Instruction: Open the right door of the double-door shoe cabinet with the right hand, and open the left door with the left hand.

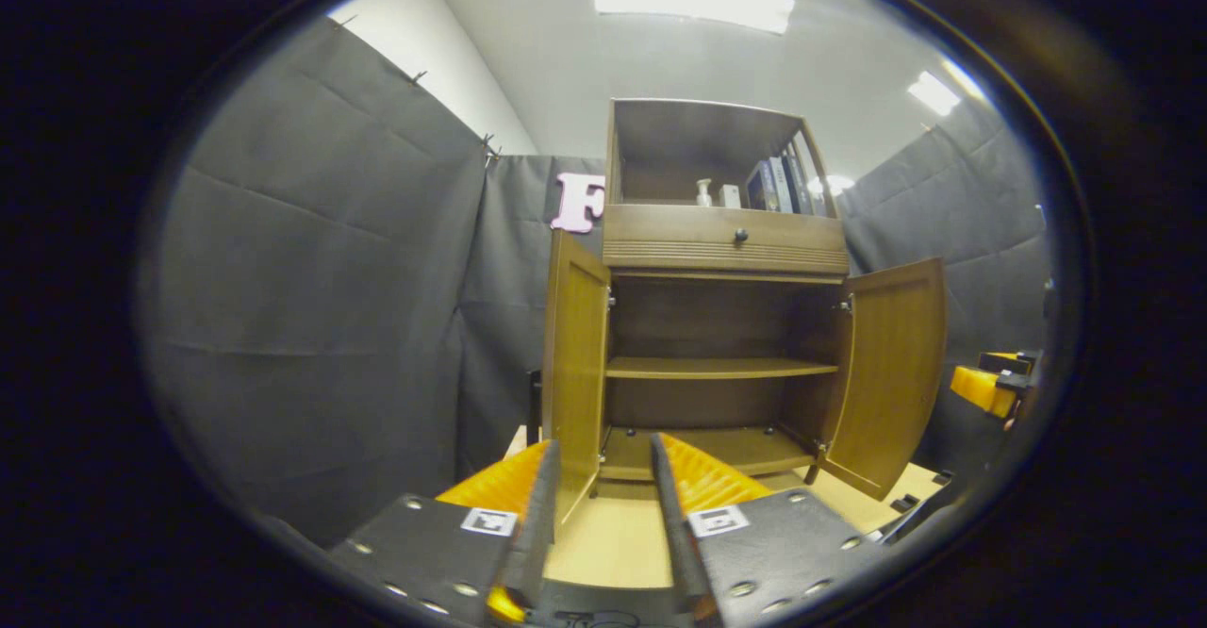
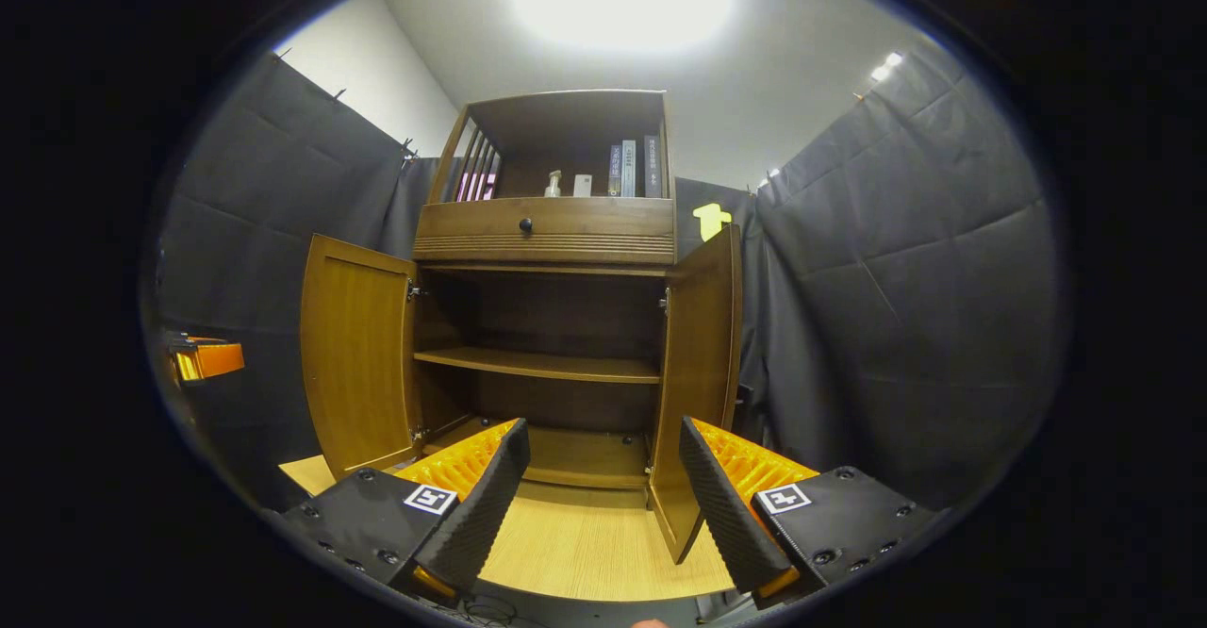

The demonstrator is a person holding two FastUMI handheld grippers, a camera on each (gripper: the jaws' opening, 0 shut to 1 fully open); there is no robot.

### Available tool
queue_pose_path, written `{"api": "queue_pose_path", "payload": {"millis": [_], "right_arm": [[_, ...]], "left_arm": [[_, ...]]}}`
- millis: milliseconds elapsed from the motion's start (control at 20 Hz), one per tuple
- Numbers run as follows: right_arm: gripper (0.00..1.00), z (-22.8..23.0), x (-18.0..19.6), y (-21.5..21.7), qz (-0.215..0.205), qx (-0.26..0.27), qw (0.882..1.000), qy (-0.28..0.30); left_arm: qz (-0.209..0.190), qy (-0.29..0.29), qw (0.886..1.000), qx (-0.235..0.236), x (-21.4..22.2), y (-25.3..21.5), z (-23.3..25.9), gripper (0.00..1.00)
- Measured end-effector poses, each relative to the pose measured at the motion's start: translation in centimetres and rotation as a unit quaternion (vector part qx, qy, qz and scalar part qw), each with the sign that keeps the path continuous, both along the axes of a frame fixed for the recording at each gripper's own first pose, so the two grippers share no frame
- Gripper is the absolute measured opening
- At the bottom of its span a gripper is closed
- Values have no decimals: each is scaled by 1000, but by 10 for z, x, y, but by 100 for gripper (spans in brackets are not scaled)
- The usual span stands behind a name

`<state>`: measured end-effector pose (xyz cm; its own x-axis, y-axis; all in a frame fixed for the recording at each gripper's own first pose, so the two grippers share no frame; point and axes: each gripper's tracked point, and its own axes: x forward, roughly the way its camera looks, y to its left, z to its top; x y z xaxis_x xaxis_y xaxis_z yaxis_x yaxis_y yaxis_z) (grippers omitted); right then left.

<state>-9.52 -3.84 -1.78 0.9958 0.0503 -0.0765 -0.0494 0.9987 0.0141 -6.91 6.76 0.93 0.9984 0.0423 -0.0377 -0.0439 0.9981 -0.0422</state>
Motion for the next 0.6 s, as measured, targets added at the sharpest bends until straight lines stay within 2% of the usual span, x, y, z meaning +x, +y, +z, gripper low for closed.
{"api": "queue_pose_path", "payload": {"millis": [200, 300, 600], "right_arm": [[96, 4, 2, -1, -2, 4, 1000, -4], [100, 5, 3, -2, -3, 4, 1000, -5], [97, 4, 3, -5, -4, 5, 1000, -4]], "left_arm": [[17, -9, 1000, 18, 0, 7, 5, 79], [13, -13, 1000, 20, 0, 4, 8, 94], [6, -5, 1000, 29, 2, -4, 5, 94]]}}
